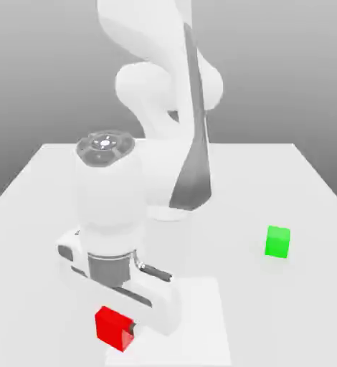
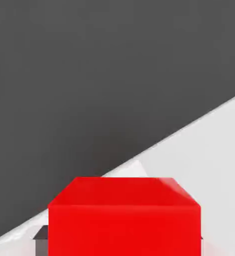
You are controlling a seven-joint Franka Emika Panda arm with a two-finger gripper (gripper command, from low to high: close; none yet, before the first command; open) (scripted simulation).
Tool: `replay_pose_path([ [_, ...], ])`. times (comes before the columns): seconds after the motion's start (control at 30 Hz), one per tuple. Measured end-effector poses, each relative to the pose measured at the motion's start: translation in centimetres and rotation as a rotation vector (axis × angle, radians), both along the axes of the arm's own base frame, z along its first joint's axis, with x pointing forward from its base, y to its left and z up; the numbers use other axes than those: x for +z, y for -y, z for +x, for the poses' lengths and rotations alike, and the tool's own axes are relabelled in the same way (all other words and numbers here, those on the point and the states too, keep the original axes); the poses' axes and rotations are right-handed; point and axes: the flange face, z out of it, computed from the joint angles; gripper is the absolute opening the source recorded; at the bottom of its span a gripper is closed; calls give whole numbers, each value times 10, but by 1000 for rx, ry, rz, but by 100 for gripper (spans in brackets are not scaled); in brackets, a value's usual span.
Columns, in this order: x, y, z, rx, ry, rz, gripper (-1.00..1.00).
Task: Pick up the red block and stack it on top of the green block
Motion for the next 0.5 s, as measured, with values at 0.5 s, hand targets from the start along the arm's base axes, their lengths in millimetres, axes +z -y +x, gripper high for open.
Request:
replay_pose_path([
  [0.5,29,-266,-266,1175,12,-12,-100],
])
